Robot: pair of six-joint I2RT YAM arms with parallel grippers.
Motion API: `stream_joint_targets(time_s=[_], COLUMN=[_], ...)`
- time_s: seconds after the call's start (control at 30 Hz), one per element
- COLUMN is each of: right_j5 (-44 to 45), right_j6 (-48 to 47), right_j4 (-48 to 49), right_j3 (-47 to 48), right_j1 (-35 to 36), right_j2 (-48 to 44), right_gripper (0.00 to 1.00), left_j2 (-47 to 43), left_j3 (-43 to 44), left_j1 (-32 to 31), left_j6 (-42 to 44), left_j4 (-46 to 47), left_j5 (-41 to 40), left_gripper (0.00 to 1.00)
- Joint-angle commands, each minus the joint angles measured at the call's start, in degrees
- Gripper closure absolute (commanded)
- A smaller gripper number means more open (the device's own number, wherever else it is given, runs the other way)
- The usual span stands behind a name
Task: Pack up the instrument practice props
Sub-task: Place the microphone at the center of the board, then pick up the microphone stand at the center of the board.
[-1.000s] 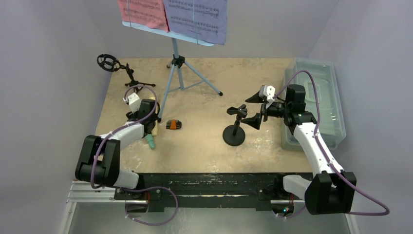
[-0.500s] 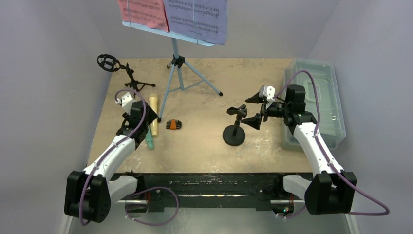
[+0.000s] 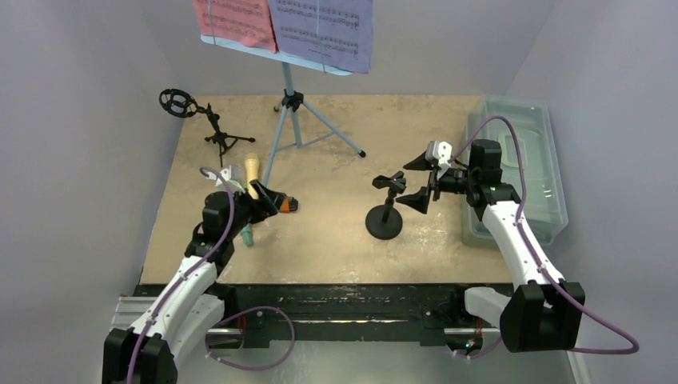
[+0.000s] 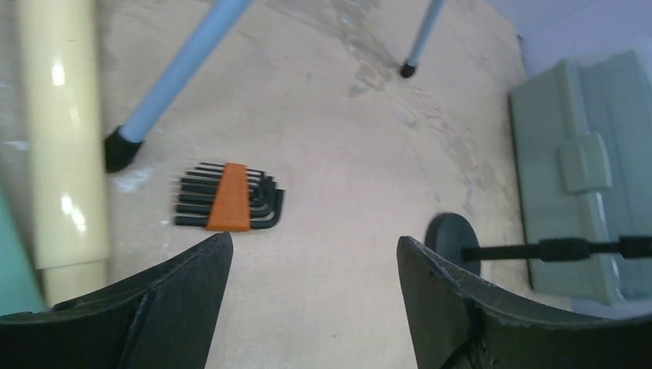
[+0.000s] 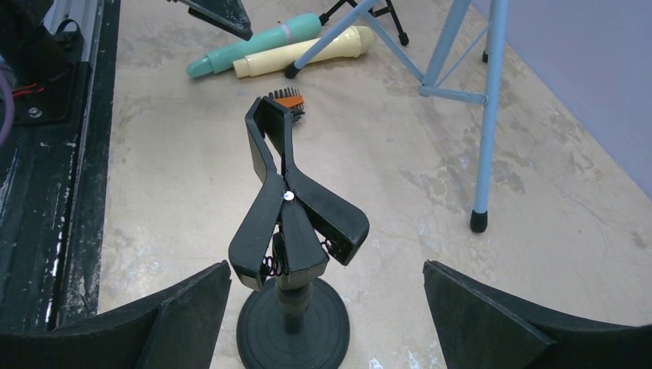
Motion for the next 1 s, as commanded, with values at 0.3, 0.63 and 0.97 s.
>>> stream_joint_targets(time_s=[0.3, 0.63, 0.97], right_j5=[-2.6, -3.1, -1.8], right_j6=[-3.3, -4.8, -7.8], right_j4=[-3.0, -4.7, -7.0], right_j3=[1.4, 1.7, 2.1], right_j1=[-0.5, -0.8, -1.6], right_j2=[0.3, 0.5, 0.9], right_gripper=[0.01, 0.01, 0.01], left_j2=[3.7, 14.7, 37.6], left_j3=[-5.1, -6.4, 2.1], left_j1=[-16.9, -35.5, -41.5], left_j6=[4.8, 20.6, 36.9], left_j4=[25.7, 44.3, 69.5], left_j5=[12.9, 3.1, 2.1], left_gripper=[0.16, 0.16, 0.16])
